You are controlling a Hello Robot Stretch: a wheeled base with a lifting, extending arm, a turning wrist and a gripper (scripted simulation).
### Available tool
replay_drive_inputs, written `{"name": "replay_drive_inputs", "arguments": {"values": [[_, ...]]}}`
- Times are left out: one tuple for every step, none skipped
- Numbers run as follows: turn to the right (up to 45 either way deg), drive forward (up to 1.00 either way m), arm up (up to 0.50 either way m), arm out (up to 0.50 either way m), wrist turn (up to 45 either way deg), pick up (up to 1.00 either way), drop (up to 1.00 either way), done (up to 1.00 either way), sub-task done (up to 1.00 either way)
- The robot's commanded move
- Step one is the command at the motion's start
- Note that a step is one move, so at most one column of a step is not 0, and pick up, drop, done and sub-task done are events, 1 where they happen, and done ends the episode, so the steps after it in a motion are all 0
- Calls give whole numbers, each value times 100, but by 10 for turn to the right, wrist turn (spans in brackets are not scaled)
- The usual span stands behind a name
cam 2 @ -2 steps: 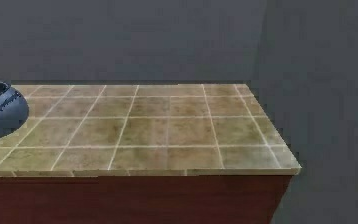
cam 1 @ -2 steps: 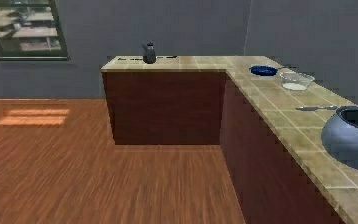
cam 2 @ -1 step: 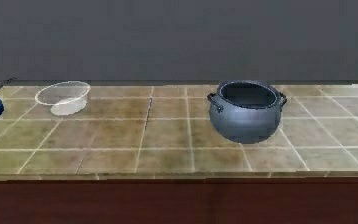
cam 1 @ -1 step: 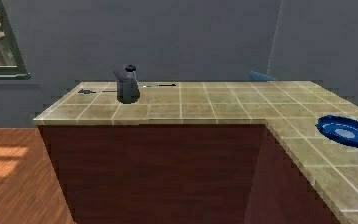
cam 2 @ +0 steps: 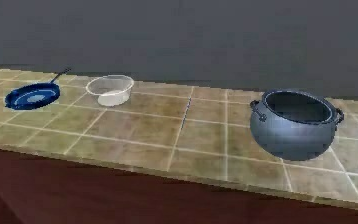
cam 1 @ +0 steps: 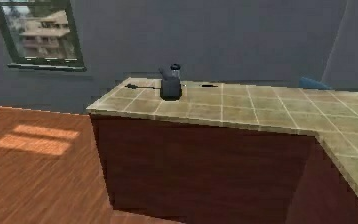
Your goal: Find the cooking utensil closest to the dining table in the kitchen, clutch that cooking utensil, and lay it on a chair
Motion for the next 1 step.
{"name": "replay_drive_inputs", "arguments": {"values": [[0,20,0,0,0,0,0,0,0]]}}
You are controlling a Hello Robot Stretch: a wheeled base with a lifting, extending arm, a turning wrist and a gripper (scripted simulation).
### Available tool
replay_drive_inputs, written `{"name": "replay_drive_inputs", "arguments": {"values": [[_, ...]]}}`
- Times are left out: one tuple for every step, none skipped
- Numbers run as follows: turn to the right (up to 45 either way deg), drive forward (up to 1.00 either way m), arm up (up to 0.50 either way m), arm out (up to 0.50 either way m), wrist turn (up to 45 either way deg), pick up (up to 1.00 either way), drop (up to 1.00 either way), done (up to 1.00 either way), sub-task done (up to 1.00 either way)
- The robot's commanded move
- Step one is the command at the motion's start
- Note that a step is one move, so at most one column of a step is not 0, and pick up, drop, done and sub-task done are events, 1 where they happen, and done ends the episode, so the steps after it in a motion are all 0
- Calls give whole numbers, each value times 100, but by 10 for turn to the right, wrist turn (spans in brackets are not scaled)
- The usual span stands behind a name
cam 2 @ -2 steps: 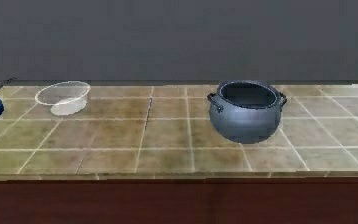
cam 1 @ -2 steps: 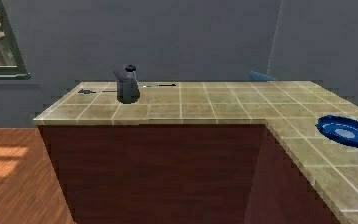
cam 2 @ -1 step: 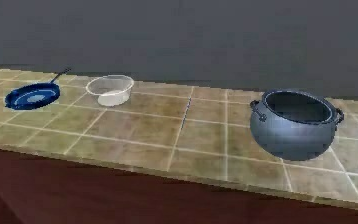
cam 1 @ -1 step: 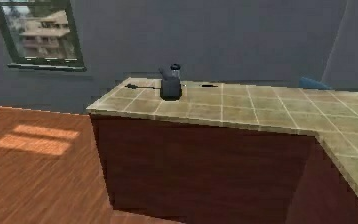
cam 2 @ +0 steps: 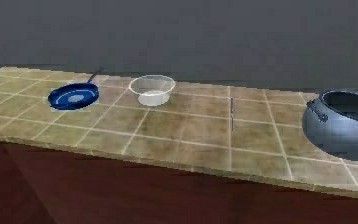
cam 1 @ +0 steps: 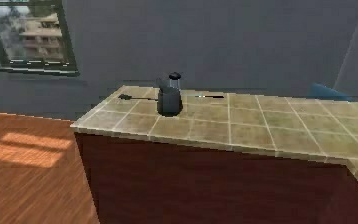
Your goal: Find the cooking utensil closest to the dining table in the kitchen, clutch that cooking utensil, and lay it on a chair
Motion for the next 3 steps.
{"name": "replay_drive_inputs", "arguments": {"values": [[450,0,0,0,0,0,0,0,0],[-450,0,0,0,0,0,0,0,0],[-90,0,0,0,0,0,0,0,0]]}}
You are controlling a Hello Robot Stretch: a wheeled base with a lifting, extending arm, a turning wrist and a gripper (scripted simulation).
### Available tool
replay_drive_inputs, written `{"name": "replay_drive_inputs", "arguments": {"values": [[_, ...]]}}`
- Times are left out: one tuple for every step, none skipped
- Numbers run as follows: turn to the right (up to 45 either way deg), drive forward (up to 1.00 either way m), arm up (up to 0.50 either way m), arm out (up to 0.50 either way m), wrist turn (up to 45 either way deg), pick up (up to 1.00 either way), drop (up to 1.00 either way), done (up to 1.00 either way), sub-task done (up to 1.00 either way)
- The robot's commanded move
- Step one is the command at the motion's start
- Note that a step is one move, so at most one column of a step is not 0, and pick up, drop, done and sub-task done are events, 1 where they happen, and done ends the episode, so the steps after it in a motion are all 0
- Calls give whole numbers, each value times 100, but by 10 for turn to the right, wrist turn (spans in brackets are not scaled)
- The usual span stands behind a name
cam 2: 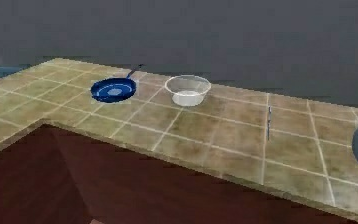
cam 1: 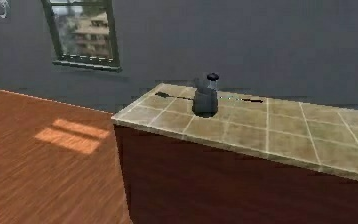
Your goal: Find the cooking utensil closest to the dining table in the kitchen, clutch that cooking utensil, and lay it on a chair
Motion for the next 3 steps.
{"name": "replay_drive_inputs", "arguments": {"values": [[0,40,0,0,0,0,0,0,0],[-450,0,0,0,0,0,0,0,0],[-360,0,0,0,0,0,0,0,0]]}}
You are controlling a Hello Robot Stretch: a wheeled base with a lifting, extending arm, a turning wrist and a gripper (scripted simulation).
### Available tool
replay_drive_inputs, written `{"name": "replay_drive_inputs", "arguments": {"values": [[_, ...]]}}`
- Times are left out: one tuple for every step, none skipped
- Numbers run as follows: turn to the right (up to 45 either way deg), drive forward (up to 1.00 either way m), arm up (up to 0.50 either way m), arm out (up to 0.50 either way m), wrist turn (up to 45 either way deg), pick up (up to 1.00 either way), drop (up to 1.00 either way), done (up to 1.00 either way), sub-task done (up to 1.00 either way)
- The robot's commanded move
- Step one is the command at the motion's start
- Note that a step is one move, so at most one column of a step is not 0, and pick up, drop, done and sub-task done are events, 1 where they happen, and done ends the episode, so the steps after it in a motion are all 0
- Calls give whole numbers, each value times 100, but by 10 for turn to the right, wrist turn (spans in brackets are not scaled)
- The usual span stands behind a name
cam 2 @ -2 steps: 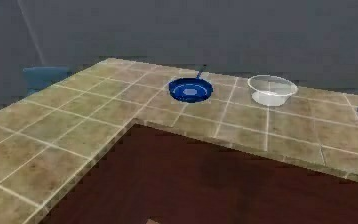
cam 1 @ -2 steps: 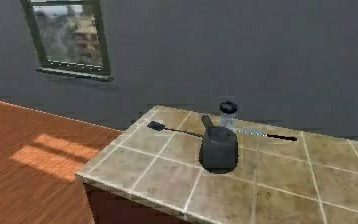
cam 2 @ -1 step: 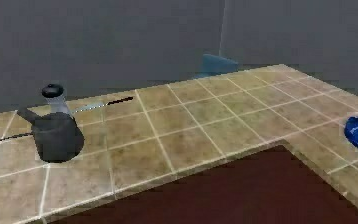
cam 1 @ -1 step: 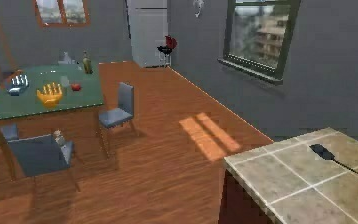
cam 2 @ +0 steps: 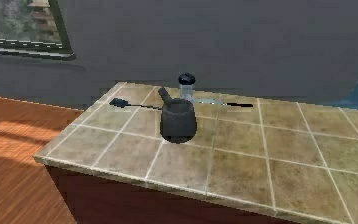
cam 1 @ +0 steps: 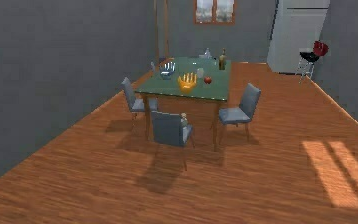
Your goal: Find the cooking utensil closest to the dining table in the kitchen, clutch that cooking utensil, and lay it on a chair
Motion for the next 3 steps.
{"name": "replay_drive_inputs", "arguments": {"values": [[-30,0,0,0,0,0,0,0,0],[330,0,0,0,0,0,0,0,0],[0,65,0,0,0,0,0,0,0]]}}
